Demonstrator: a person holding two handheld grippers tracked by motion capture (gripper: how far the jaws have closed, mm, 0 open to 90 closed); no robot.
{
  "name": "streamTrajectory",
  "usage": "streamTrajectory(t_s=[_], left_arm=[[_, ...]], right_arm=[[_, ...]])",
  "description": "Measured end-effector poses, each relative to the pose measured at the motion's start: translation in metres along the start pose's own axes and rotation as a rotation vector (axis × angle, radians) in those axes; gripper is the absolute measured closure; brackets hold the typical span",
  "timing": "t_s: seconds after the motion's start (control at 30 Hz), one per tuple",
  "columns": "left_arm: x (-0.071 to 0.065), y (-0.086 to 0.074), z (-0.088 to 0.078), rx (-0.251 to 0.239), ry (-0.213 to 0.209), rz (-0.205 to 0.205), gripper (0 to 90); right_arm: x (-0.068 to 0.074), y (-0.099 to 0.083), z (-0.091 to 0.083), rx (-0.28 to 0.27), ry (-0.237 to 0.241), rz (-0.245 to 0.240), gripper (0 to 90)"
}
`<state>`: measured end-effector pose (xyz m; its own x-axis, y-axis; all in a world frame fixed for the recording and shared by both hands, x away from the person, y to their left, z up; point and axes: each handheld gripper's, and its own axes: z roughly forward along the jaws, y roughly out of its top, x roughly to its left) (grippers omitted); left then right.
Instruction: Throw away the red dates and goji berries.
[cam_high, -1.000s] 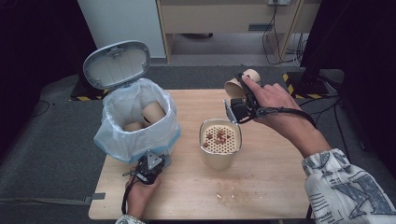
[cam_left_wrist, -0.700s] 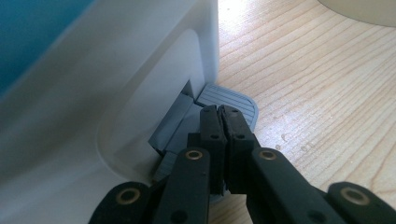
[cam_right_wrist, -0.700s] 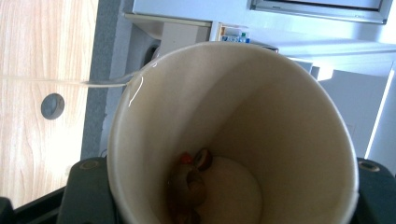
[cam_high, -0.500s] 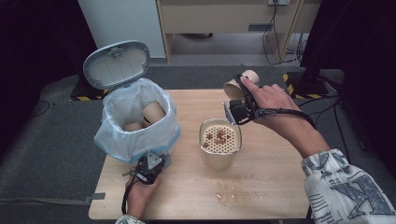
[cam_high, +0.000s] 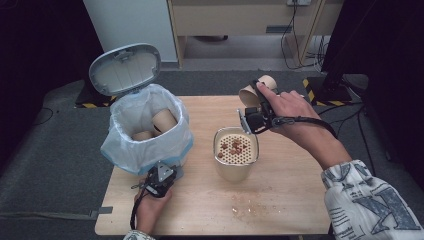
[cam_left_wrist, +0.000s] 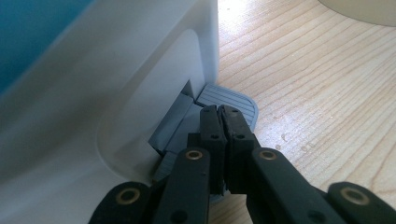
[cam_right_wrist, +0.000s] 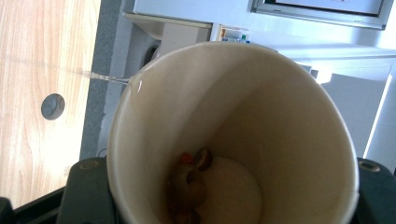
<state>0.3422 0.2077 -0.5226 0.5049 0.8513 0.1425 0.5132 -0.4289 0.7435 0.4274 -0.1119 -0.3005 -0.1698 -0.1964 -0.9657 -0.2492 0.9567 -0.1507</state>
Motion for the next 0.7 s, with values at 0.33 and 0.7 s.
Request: streamTrajectory(t_s=[0.33,0.7], left_arm=[[-0.0001,0.0,0.0,0.0,0.0,0.001,87.4],[0.0001,-0.0001,0.0,0.0,-0.001,0.0,87.4]], right_arm=[[0.0032,-0.0002,0.0024,-0.011,0.011,0.033,33.5],[0.0041,-0.0042,0.0031,-0.027,0.031,0.108,33.4]])
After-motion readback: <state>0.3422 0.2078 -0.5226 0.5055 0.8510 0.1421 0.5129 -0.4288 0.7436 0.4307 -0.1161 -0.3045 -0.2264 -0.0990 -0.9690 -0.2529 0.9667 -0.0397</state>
